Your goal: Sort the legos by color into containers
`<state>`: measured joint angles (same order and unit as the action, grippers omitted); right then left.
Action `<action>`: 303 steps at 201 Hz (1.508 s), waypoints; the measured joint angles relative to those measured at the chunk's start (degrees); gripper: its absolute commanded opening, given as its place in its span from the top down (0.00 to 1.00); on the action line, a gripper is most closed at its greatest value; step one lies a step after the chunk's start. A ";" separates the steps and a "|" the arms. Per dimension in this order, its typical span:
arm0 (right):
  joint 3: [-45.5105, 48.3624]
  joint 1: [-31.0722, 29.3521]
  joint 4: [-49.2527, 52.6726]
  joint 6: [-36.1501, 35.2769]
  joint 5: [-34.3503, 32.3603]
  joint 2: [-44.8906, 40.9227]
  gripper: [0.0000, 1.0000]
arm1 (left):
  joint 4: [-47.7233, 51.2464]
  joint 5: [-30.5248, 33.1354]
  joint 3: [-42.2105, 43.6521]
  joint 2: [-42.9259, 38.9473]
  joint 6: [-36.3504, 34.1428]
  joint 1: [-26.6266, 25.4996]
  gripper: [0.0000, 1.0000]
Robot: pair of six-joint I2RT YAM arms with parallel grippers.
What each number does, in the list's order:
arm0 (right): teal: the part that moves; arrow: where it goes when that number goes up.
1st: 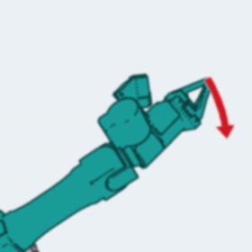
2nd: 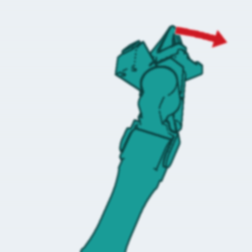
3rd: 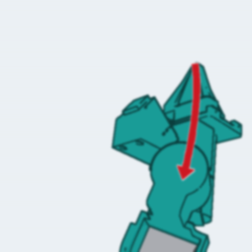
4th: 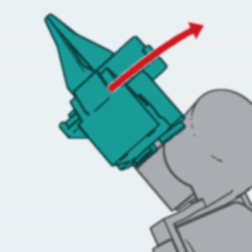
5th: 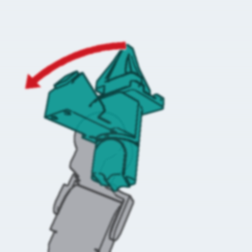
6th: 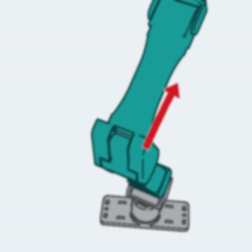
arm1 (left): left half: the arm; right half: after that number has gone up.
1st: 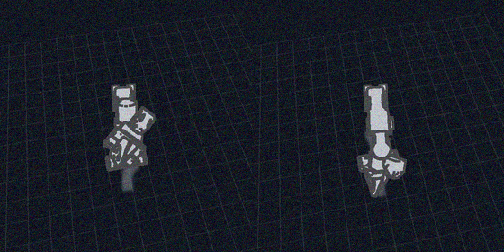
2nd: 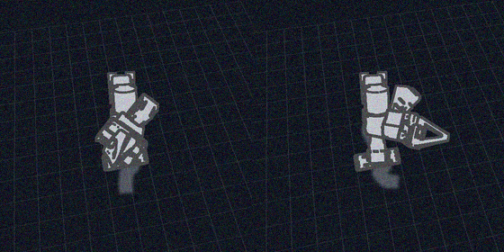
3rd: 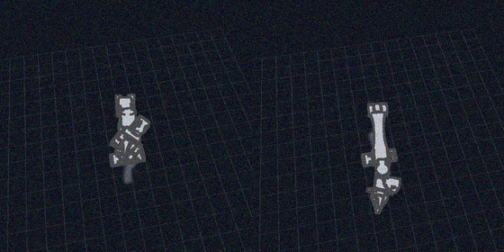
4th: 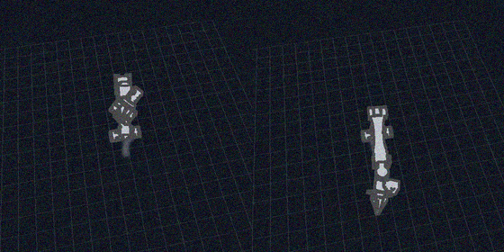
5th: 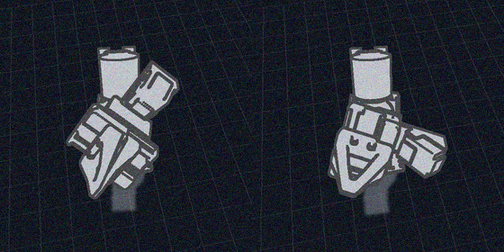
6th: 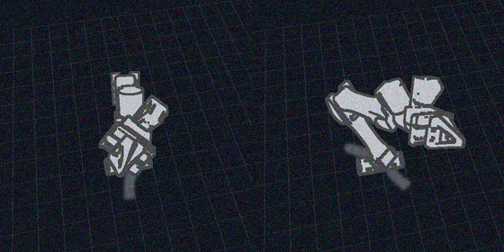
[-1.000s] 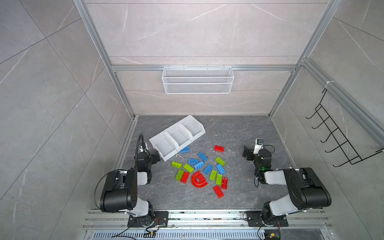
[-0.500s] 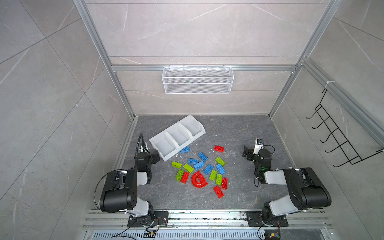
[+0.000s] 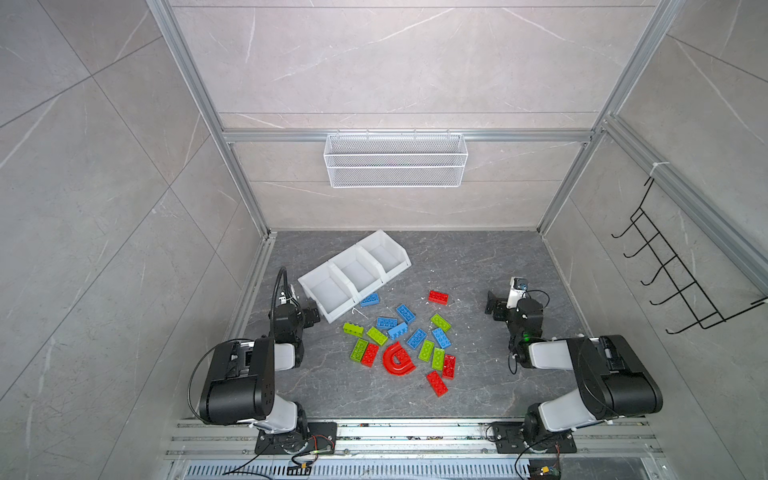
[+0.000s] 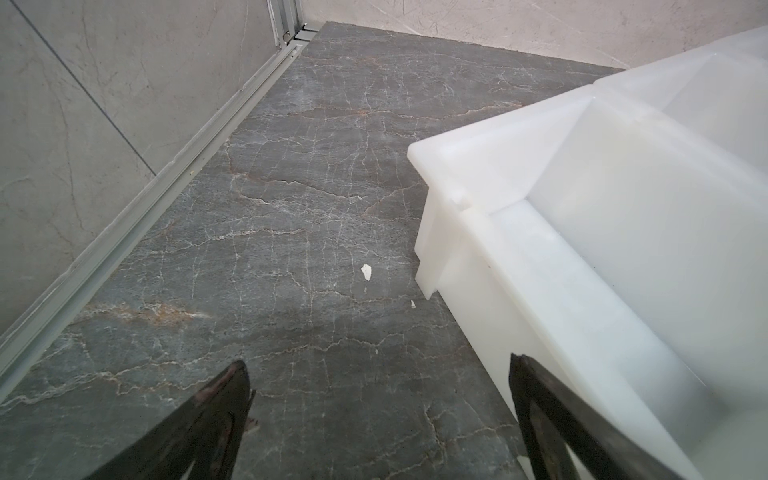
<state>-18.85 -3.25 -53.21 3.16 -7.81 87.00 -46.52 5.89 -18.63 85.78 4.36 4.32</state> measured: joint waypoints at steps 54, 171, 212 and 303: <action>-0.87 -1.92 4.37 -0.63 -3.28 -2.19 0.07 | 5.20 2.03 -2.12 -0.94 -0.04 -0.48 0.01; -18.40 -29.49 47.95 20.59 0.94 -28.85 0.19 | 57.33 11.52 -43.80 -12.55 18.21 -22.88 0.01; -16.52 -34.53 52.98 23.85 4.02 -31.23 0.19 | 64.13 10.08 -48.09 0.87 21.44 -22.69 0.02; -13.70 -35.10 60.74 24.09 5.07 -37.88 0.16 | 64.50 3.37 -56.28 18.53 25.38 -19.39 0.12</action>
<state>-32.56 -38.35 7.53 27.24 -2.74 49.12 17.98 9.26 -74.91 104.31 29.74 -15.07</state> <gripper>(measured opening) 0.834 0.894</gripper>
